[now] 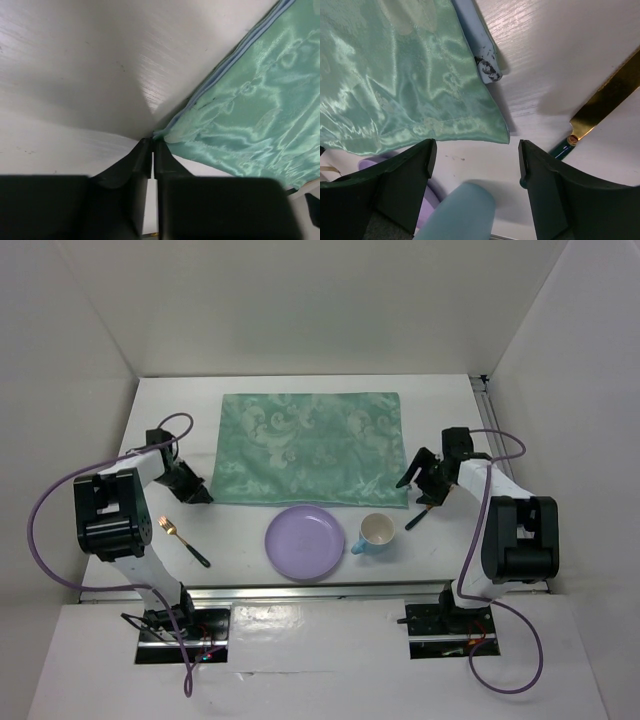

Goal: Set the dinner table for one person

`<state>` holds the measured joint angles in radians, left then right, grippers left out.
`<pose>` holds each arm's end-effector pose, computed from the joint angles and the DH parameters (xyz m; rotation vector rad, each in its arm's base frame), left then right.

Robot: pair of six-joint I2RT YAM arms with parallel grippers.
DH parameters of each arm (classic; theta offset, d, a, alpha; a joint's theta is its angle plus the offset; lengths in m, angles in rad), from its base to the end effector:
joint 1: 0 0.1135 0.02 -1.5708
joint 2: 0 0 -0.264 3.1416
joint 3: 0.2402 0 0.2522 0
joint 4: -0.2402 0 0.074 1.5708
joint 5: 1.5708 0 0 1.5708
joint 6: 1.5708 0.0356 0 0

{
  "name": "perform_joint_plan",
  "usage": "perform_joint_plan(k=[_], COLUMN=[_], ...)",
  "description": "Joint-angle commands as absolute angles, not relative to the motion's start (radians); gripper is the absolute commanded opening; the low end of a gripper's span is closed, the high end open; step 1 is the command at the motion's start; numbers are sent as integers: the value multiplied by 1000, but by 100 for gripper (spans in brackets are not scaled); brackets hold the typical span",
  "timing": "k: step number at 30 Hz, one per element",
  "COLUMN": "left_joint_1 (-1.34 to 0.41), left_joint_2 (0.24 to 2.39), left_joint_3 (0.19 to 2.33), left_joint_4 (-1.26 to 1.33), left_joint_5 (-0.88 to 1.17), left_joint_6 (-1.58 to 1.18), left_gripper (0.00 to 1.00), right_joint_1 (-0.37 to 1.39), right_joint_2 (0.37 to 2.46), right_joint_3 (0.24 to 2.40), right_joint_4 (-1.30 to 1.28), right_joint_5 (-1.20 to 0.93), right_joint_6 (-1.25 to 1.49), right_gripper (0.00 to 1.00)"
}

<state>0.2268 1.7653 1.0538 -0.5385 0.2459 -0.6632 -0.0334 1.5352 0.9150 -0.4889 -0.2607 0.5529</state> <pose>0.3235 0.0657 0.1550 -1.1749 2.5960 -0.4435 0.2932 -0.0006 0.1867 0.7051 2.6257 0.5083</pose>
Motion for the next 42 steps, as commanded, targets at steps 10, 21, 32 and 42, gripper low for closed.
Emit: perform_joint_plan(k=[10,21,32,42], left_joint_1=[224,206,195,195], left_joint_2=[1718,1687,1678,1710], left_joint_3=[1201,1232,1255,1517], left_joint_4=[-617,-637,-646,-748], left_joint_5=[267,290,290,316], left_joint_6=[-644,-644,-644,-623], left_gripper=[0,0,0,0], right_joint_1=[-40,-20,37,37], right_joint_2=[1517,1566,1643,1545], right_joint_3=[885,825,828,1153], right_joint_4=[-437,-379,-310,-472], right_joint_5=[-293,-314,-282,-170], right_joint_6=[571,571,609,559], right_gripper=[62,61,22,0])
